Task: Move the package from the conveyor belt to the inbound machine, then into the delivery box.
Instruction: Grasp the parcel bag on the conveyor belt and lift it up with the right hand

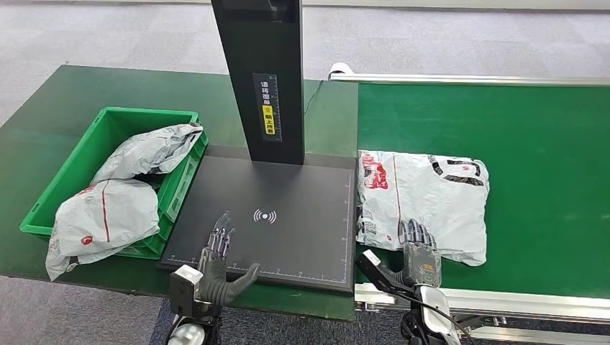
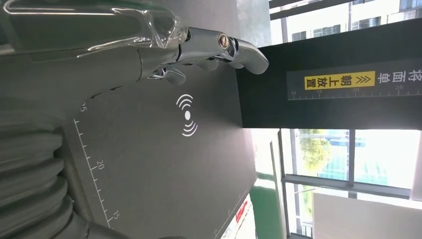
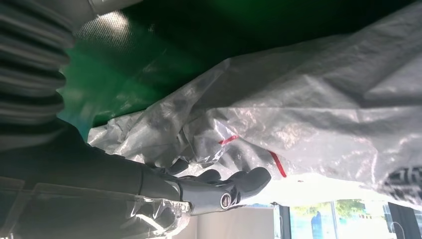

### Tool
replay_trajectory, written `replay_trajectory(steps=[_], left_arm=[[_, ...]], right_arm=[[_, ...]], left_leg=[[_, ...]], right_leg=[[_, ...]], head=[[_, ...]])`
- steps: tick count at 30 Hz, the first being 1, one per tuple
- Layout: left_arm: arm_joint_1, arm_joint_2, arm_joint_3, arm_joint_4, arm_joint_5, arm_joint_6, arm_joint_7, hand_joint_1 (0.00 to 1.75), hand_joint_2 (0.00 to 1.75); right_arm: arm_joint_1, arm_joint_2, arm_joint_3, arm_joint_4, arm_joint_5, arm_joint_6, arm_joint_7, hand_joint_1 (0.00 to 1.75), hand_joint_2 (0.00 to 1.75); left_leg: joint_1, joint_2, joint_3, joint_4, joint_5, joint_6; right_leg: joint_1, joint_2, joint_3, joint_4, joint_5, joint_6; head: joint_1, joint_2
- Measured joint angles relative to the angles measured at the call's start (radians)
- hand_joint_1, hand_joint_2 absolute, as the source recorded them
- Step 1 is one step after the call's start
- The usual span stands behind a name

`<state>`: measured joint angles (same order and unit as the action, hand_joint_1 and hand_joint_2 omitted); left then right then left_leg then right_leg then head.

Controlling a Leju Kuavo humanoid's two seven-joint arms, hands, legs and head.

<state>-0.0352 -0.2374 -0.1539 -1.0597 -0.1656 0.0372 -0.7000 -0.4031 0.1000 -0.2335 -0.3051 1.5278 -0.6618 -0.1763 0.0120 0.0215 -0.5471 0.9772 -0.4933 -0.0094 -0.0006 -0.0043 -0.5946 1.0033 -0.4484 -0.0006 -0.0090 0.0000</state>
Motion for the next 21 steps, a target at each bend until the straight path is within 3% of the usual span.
replay_trajectory(steps=[3, 4, 21], left_arm=[[0.000, 0.000, -0.002, 0.000, 0.000, 0.001, 0.000, 0.00, 1.75], [0.000, 0.001, -0.002, 0.000, 0.000, 0.001, 0.000, 0.00, 1.75], [0.001, 0.001, -0.005, 0.000, 0.002, -0.006, 0.000, 0.00, 1.75]], right_arm=[[-0.002, 0.000, 0.000, 0.000, -0.007, 0.000, -0.005, 1.42, 1.75], [-0.002, 0.000, 0.000, 0.000, -0.010, 0.000, -0.007, 1.74, 1.75], [0.000, -0.004, -0.002, 0.003, -0.041, 0.000, -0.049, 1.75, 1.75]], left_leg=[[0.000, 0.000, 0.000, 0.000, 0.000, 0.000], [0.000, 0.000, 0.000, 0.000, 0.000, 0.000], [0.000, 0.000, 0.000, 0.000, 0.000, 0.000]], right_leg=[[0.000, 0.000, 0.000, 0.000, 0.000, 0.000], [0.000, 0.000, 0.000, 0.000, 0.000, 0.000], [0.000, 0.000, 0.000, 0.000, 0.000, 0.000]], head=[[0.000, 0.000], [0.000, 0.000], [0.000, 0.000]])
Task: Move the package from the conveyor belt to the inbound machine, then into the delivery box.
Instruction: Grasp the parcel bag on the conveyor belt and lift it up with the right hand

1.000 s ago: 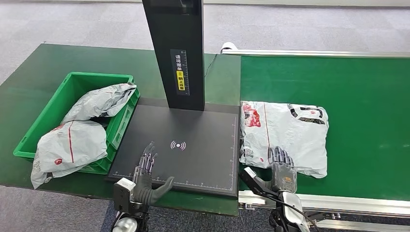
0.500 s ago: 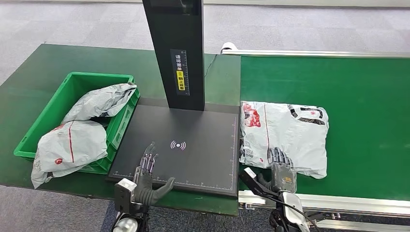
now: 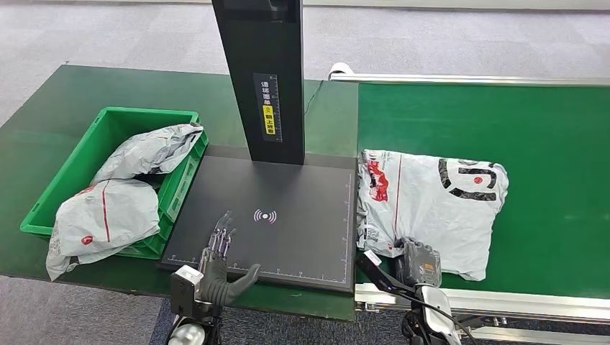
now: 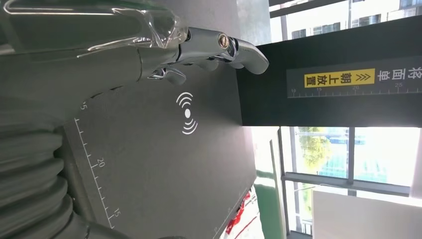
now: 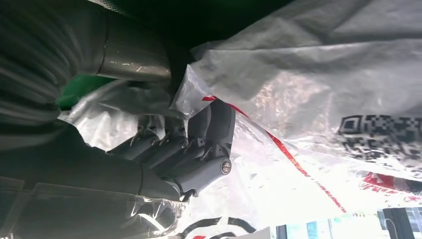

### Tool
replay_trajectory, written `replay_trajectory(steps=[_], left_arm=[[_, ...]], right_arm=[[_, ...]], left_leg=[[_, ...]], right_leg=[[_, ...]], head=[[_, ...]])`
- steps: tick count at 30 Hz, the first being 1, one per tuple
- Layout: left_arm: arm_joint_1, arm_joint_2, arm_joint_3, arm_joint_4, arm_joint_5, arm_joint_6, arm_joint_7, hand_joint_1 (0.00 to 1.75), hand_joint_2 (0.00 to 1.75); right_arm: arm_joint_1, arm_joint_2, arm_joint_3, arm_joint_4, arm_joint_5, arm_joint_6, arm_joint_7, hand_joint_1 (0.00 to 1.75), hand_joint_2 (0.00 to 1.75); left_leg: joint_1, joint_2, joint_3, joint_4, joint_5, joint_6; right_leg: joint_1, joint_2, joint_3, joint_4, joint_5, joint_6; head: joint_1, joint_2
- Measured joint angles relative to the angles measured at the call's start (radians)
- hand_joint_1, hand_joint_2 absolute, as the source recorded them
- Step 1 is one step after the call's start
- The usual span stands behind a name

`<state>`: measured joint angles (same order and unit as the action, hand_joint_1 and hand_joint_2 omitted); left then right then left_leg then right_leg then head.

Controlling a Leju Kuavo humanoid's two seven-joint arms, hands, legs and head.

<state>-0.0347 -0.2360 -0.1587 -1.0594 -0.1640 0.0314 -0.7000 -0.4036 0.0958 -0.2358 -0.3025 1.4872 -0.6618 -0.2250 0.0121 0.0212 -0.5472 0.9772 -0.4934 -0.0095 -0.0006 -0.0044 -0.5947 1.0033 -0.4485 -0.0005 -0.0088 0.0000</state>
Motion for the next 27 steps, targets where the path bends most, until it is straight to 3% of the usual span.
replay_trajectory(steps=[8, 20, 27], left_arm=[[0.000, 0.002, 0.001, 0.000, 0.003, 0.006, 0.000, 0.00, 1.75], [0.023, 0.008, 0.013, -0.019, 0.012, 0.032, 0.000, 0.00, 1.75], [0.026, 0.008, 0.018, -0.023, 0.009, 0.029, 0.000, 0.00, 1.75]], right_arm=[[0.009, 0.005, -0.008, -0.001, -0.045, -0.024, -0.064, 1.75, 1.75], [0.183, 0.110, -0.080, -0.208, -0.302, -0.029, -0.338, 1.75, 1.75], [0.232, 0.133, -0.098, -0.276, -0.341, -0.029, -0.360, 1.75, 1.75]], left_leg=[[0.000, 0.000, 0.000, 0.000, 0.000, 0.000], [0.000, -0.003, -0.001, 0.000, 0.000, 0.000], [0.000, -0.003, -0.001, 0.000, 0.000, 0.000]], right_leg=[[0.000, 0.000, 0.000, 0.000, 0.000, 0.000], [0.000, -0.001, 0.000, 0.000, -0.001, 0.001], [0.000, -0.001, 0.000, 0.000, -0.001, 0.001]], head=[[0.000, 0.000], [0.000, 0.000], [0.000, 0.000]])
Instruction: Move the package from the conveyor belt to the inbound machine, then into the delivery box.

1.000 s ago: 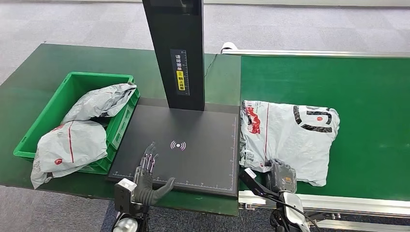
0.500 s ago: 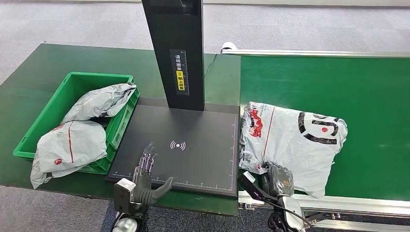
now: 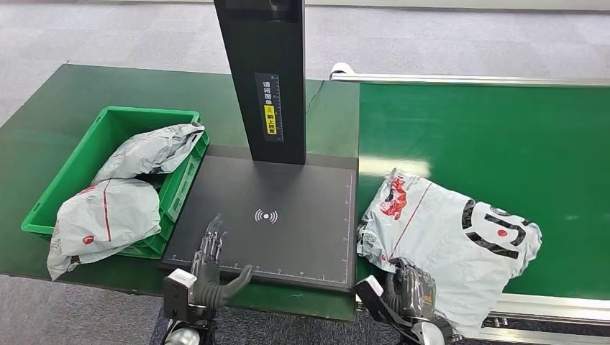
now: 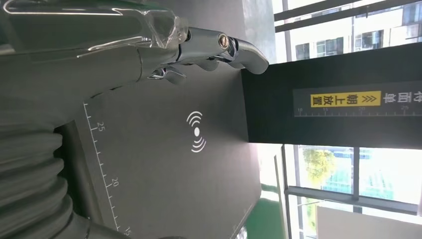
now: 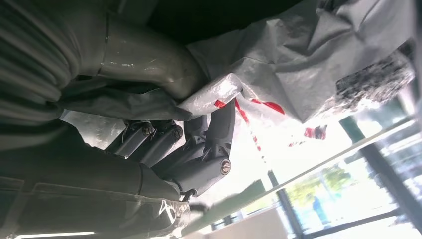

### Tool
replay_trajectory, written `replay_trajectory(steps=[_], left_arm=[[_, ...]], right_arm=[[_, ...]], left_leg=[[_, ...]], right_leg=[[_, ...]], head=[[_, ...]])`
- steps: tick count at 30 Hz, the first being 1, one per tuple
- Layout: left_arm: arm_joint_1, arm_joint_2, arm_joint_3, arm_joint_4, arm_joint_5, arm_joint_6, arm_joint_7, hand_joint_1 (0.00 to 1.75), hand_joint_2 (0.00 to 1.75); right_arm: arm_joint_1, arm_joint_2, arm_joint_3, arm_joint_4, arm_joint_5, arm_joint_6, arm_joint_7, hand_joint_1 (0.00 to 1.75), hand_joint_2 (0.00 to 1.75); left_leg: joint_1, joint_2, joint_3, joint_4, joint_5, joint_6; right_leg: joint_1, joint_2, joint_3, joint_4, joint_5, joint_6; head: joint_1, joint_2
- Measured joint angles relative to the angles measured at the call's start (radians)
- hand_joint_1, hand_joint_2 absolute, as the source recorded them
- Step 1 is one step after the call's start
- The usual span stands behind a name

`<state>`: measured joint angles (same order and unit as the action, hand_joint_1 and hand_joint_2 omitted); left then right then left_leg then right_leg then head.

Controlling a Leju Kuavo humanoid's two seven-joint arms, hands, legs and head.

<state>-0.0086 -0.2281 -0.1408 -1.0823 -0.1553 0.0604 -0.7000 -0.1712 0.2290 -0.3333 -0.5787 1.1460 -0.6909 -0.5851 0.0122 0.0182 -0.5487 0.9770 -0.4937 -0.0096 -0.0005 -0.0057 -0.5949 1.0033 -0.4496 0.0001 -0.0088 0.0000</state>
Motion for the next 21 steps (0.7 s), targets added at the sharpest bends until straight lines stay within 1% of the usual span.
replay_trajectory(steps=[2, 6, 8, 14, 18, 21], left_arm=[[0.001, 0.000, 0.002, -0.003, -0.001, -0.001, 0.000, 0.00, 1.75], [0.009, 0.000, 0.012, -0.020, -0.001, 0.006, 0.000, 0.00, 1.75], [0.014, 0.000, 0.013, -0.028, 0.001, 0.007, 0.000, 0.00, 1.75], [0.025, 0.000, 0.018, -0.045, 0.002, 0.003, 0.000, 0.00, 1.75], [0.025, 0.000, 0.023, -0.048, 0.002, -0.003, 0.000, 0.00, 1.75], [0.024, -0.001, 0.025, -0.050, 0.004, -0.008, 0.000, 0.00, 1.75]], right_arm=[[0.031, 0.013, -0.006, -0.051, -0.017, 0.000, -0.002, 1.75, 1.75], [0.145, 0.044, -0.016, -0.253, -0.059, 0.003, 0.018, 1.75, 1.75], [0.170, 0.048, -0.016, -0.308, -0.069, 0.004, 0.024, 1.75, 1.75], [0.228, 0.052, -0.015, -0.472, -0.061, 0.004, 0.042, 1.75, 1.75], [0.249, 0.049, -0.007, -0.572, -0.018, 0.002, 0.066, 1.75, 1.75], [0.255, 0.038, 0.009, -0.650, 0.022, 0.002, 0.083, 1.75, 1.75]], left_leg=[[0.000, 0.000, 0.000, 0.000, 0.000, 0.000], [0.000, 0.000, 0.000, 0.000, 0.000, 0.000], [0.000, 0.000, 0.000, 0.000, 0.000, 0.000], [0.000, 0.000, 0.000, 0.000, 0.000, 0.000], [0.000, 0.000, 0.000, 0.000, 0.000, 0.000], [0.000, 0.000, 0.000, 0.000, 0.000, 0.000]], right_leg=[[0.000, 0.000, 0.000, 0.000, 0.000, 0.000], [0.000, 0.000, 0.000, 0.000, 0.000, 0.000], [0.000, 0.000, 0.000, 0.000, 0.000, 0.000], [0.000, 0.000, 0.000, 0.000, 0.000, 0.000], [0.000, 0.000, 0.000, 0.000, 0.000, 0.000], [0.000, 0.000, 0.000, 0.000, 0.000, 0.000]], head=[[0.000, 0.000], [0.000, 0.000], [0.000, 0.000], [0.000, 0.000], [0.000, 0.000], [0.000, 0.000]])
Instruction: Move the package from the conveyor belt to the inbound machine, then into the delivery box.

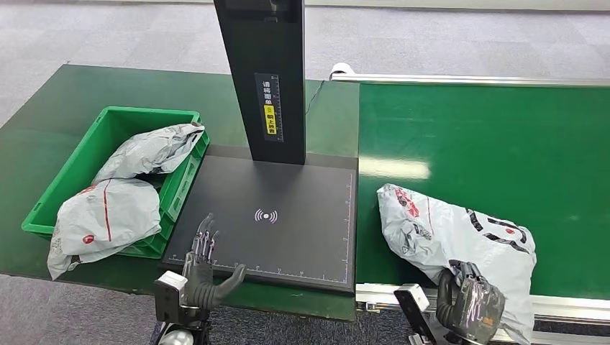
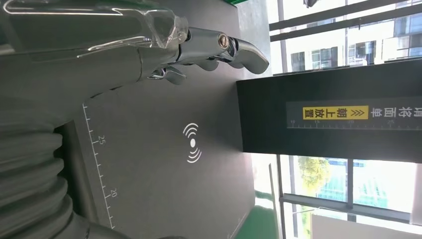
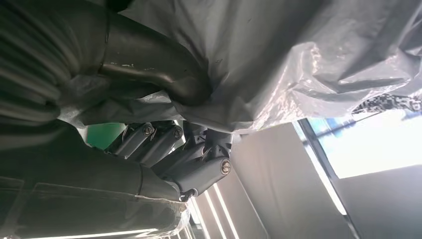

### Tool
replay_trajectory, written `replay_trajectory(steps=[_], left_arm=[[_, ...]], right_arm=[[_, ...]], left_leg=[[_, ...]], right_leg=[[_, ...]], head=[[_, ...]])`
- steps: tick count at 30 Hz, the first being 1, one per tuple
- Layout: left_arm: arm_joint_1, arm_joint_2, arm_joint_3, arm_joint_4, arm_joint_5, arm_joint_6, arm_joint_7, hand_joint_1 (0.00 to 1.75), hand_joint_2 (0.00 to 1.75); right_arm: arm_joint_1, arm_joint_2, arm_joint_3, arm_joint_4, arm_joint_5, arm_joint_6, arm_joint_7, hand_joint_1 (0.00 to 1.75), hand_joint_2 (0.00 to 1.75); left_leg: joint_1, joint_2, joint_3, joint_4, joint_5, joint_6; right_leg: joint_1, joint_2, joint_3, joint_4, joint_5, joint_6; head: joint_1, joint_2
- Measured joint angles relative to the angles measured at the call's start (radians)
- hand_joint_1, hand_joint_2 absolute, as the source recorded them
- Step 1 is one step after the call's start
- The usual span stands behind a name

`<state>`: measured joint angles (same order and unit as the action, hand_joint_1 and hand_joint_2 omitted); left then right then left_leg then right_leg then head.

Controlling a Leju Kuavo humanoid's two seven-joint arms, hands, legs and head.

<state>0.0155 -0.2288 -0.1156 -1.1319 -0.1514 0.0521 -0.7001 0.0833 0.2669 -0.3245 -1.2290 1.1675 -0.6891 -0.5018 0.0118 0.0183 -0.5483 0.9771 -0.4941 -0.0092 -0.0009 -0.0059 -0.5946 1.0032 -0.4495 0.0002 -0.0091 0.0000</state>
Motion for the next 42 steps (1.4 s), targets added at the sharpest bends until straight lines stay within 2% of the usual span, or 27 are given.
replay_trajectory(steps=[6, 13, 19, 24, 32, 42], left_arm=[[-0.003, -0.001, 0.001, -0.003, 0.005, -0.004, 0.000, 0.00, 1.75], [-0.009, -0.001, 0.000, -0.003, 0.010, -0.006, 0.000, 0.00, 1.75], [-0.036, -0.001, -0.003, -0.002, 0.018, -0.007, 0.000, 0.00, 1.75], [-0.056, -0.002, -0.016, 0.004, 0.026, -0.011, 0.000, 0.00, 1.75], [-0.090, -0.003, -0.033, 0.026, 0.038, -0.007, 0.000, 0.00, 1.75], [-0.122, -0.004, -0.056, 0.059, 0.042, -0.008, 0.000, 0.00, 1.75]], right_arm=[[-0.006, -0.030, 0.039, -0.110, 0.023, 0.005, 0.018, 1.75, 1.75], [-0.028, -0.062, 0.098, -0.145, 0.033, 0.000, 0.026, 1.75, 1.75], [-0.122, -0.109, 0.232, -0.137, 0.022, -0.001, 0.044, 1.75, 1.75], [-0.252, -0.128, 0.347, -0.084, -0.007, -0.001, 0.045, 1.75, 1.75], [-0.427, -0.126, 0.484, 0.006, -0.027, 0.008, 0.057, 1.75, 1.75], [-0.534, -0.090, 0.582, 0.119, -0.119, 0.059, 0.039, 1.75, 1.75]], left_leg=[[0.000, 0.000, 0.000, 0.000, 0.000, 0.000], [0.000, 0.001, -0.001, 0.000, 0.000, 0.000], [0.000, 0.001, 0.001, 0.000, 0.001, 0.000], [0.000, 0.001, 0.002, 0.000, 0.001, 0.000], [0.000, 0.000, 0.001, 0.000, 0.001, 0.000], [0.000, 0.000, 0.001, 0.000, 0.001, 0.000]], right_leg=[[0.000, 0.000, 0.000, 0.000, 0.000, 0.000], [0.000, 0.000, 0.000, 0.000, 0.000, 0.000], [0.000, 0.000, 0.001, 0.000, 0.001, 0.000], [0.000, 0.000, 0.001, 0.000, 0.001, 0.000], [0.000, 0.000, 0.001, 0.000, 0.001, 0.000], [0.000, 0.000, 0.001, 0.000, 0.001, 0.000]], head=[[0.000, 0.000], [0.000, 0.000], [0.000, 0.000], [0.000, 0.000], [0.000, 0.000], [0.000, 0.000]])
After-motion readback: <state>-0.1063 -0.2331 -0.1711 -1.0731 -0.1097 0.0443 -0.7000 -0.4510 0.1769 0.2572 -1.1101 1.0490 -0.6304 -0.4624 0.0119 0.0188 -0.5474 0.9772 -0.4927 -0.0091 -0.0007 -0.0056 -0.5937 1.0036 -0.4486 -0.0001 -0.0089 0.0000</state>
